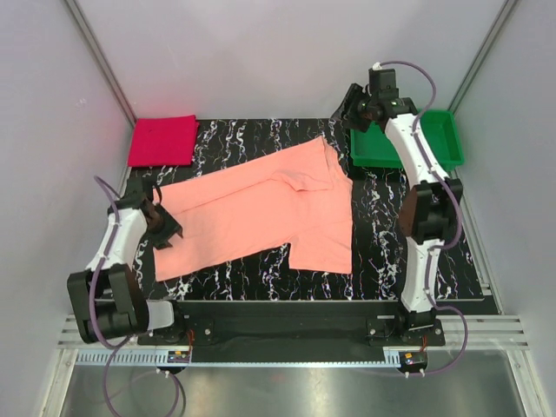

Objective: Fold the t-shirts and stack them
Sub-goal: Fold the tshirt

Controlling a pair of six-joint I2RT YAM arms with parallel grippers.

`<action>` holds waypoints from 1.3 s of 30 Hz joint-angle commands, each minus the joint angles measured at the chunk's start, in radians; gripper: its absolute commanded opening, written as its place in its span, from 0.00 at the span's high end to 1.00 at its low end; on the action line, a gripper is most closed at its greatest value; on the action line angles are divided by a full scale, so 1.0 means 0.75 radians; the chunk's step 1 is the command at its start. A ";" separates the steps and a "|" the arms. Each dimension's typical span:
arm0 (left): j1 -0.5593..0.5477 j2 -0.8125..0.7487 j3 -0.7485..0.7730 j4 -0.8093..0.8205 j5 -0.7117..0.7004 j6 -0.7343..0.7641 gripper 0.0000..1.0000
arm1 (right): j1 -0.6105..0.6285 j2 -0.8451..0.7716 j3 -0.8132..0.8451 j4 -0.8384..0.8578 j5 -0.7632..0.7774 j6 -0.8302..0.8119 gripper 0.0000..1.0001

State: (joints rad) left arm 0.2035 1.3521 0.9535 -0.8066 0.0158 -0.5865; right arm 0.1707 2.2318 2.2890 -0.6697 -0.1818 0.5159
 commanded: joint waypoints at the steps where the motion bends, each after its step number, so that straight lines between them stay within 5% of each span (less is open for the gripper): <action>1: 0.005 -0.183 -0.171 -0.021 0.061 -0.124 0.55 | 0.040 -0.238 -0.288 -0.089 -0.144 -0.025 0.40; 9: 0.062 -0.361 -0.314 -0.215 -0.180 -0.357 0.56 | 0.236 -0.721 -1.116 -0.075 -0.271 -0.062 0.41; 15: 0.201 -0.304 -0.402 -0.160 -0.093 -0.382 0.44 | 0.241 -0.983 -1.479 -0.046 -0.336 -0.060 0.41; 32: 0.363 -0.062 -0.388 -0.115 -0.099 -0.357 0.51 | 0.235 -1.211 -1.708 -0.019 -0.392 -0.095 0.39; 39: 0.361 0.036 -0.431 -0.027 -0.103 -0.374 0.61 | 0.057 -1.198 -1.780 -0.093 -0.392 -0.060 0.38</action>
State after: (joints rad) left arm 0.4706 1.3460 0.6540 -0.8951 -0.0330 -0.8478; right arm 0.2775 1.3483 0.9699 -0.7074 -0.4664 0.4660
